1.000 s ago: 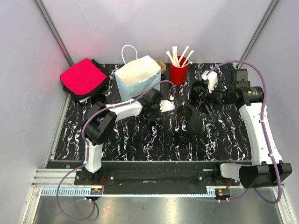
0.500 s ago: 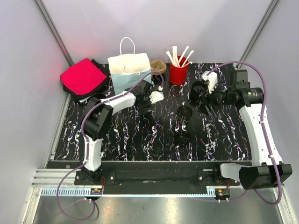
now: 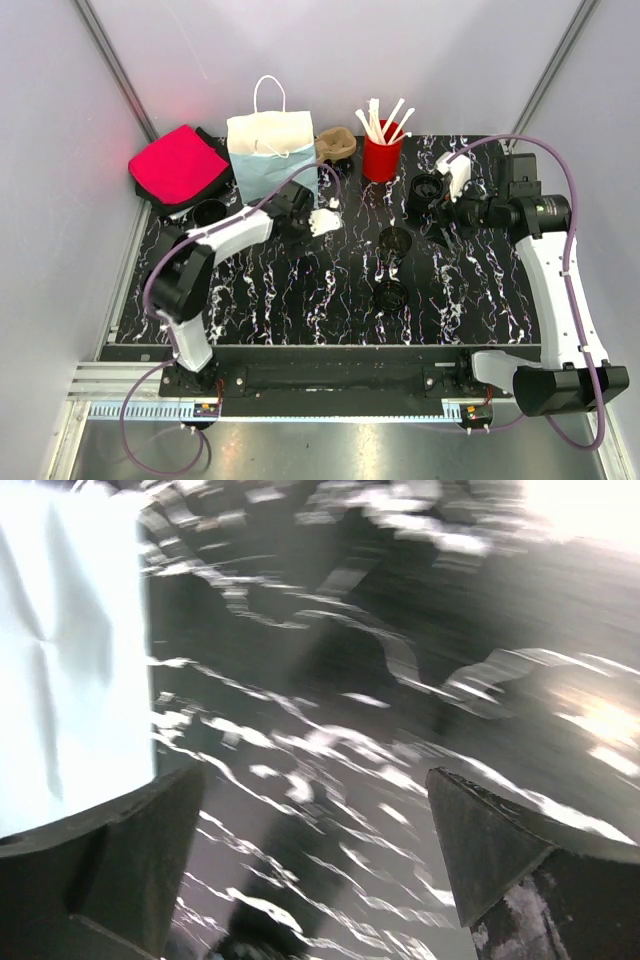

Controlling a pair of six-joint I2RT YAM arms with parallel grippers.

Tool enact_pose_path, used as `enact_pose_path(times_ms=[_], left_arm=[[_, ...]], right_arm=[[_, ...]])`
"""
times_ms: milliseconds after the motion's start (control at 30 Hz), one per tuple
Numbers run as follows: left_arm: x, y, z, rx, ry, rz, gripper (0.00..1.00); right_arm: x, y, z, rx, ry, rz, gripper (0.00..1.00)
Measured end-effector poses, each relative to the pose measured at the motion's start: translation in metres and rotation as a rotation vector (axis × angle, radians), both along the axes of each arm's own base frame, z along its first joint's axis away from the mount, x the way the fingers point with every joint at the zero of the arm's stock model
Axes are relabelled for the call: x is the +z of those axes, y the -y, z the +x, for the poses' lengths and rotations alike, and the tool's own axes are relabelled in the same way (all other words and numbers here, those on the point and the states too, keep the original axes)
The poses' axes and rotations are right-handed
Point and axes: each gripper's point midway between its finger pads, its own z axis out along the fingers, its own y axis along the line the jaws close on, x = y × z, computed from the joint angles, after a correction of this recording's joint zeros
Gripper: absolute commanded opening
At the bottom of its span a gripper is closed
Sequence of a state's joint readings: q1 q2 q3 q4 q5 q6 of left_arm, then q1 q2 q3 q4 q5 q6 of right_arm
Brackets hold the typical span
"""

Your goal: Pack the takeout coffee

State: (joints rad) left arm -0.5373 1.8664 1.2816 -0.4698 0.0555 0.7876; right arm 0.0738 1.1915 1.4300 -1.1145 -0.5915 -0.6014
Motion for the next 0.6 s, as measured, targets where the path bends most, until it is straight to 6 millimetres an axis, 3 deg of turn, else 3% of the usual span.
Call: enact_pose_path(times_ms=[100,200,300,433,600], left_arm=[[0.024,0.018,-0.038,-0.117,0.01,-0.057,0.99],[0.053,0.05,-0.079,-0.266,0.048,-0.131,0.99],[0.07,0.082,-0.121,-0.417,0.065,-0.185,0.99],[0.067,0.114,-0.176,-0.589,0.04,-0.198,0.99],[0.05,0.139,-0.22,-0.718,0.019,-0.159,0.99]], right_arm=[[0.001,0.004,0.004,-0.041,0.006,-0.008,0.75],[-0.005,0.009,0.007,-0.082,0.003,-0.013,0.79],[-0.017,0.017,0.009,-0.139,-0.022,-0.022,0.84],[-0.032,0.035,0.008,-0.235,-0.041,-0.031,0.9],[-0.031,0.054,0.0,-0.334,0.009,-0.032,0.93]])
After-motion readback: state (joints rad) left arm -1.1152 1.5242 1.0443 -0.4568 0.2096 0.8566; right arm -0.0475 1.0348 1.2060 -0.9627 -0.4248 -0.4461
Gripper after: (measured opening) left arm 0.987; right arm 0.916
